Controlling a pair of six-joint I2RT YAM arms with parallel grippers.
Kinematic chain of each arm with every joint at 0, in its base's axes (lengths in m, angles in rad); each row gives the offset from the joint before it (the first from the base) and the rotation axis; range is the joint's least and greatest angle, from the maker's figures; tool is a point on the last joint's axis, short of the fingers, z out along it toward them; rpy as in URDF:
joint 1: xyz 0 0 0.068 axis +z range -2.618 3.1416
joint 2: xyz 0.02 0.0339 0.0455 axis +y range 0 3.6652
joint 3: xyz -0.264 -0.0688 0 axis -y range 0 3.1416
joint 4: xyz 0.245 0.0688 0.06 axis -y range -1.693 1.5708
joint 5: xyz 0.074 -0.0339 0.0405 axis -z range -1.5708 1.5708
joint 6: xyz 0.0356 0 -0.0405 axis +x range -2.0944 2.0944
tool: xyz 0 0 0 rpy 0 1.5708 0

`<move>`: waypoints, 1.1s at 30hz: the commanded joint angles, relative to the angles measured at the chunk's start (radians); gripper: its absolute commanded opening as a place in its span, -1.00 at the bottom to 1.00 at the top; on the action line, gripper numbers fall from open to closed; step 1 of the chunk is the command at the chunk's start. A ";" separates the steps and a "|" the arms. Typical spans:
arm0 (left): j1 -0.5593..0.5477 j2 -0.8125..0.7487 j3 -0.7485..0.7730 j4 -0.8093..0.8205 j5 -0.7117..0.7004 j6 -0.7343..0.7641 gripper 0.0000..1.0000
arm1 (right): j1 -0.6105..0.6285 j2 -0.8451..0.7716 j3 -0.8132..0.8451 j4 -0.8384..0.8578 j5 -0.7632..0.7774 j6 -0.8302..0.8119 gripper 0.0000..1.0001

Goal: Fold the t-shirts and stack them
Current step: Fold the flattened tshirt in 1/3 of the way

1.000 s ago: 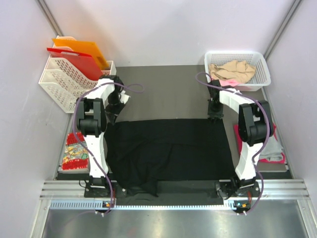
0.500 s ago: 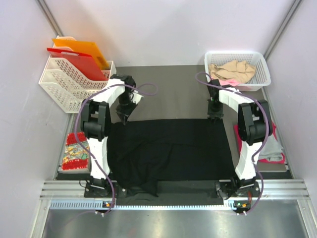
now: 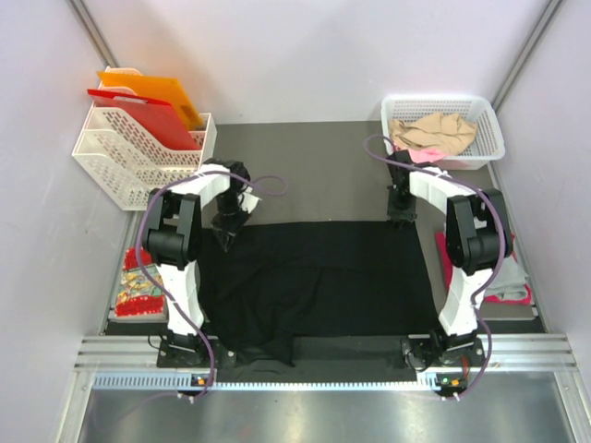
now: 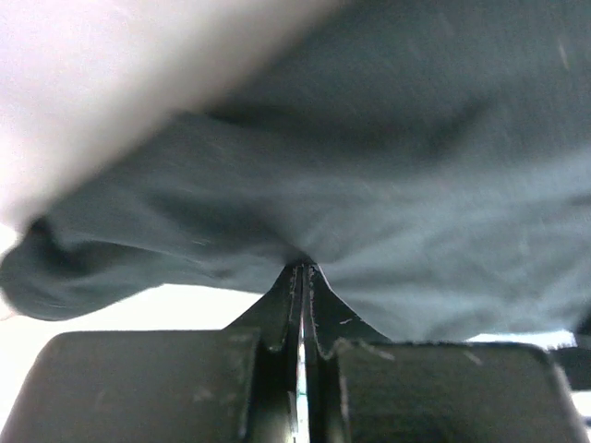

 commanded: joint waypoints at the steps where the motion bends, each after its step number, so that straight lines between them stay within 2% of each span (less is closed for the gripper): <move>1: 0.001 -0.062 -0.052 0.223 -0.118 -0.052 -1.00 | 0.020 -0.035 -0.065 0.128 0.019 0.006 -0.51; 5: 0.001 -0.064 -0.107 0.390 -0.186 -0.069 -1.00 | 0.032 -0.135 -0.157 0.242 0.024 0.012 -0.53; 10: 0.003 -0.064 -0.138 0.490 -0.218 -0.103 -1.00 | 0.045 -0.231 -0.289 0.384 0.036 0.025 -0.53; 15: 0.003 -0.058 -0.103 0.557 -0.221 -0.135 -1.00 | 0.045 -0.273 -0.312 0.458 0.035 0.045 -0.53; 26: 0.024 0.090 0.120 0.505 -0.208 -0.143 -1.00 | 0.045 -0.109 -0.110 0.486 0.055 0.050 -0.56; 28: 0.024 0.071 0.109 0.499 -0.189 -0.147 -1.00 | 0.058 -0.124 -0.122 0.484 0.059 0.050 -0.59; 33: 0.027 -0.034 0.016 0.498 -0.177 -0.138 -1.00 | 0.120 -0.323 -0.180 0.436 0.127 0.021 -0.54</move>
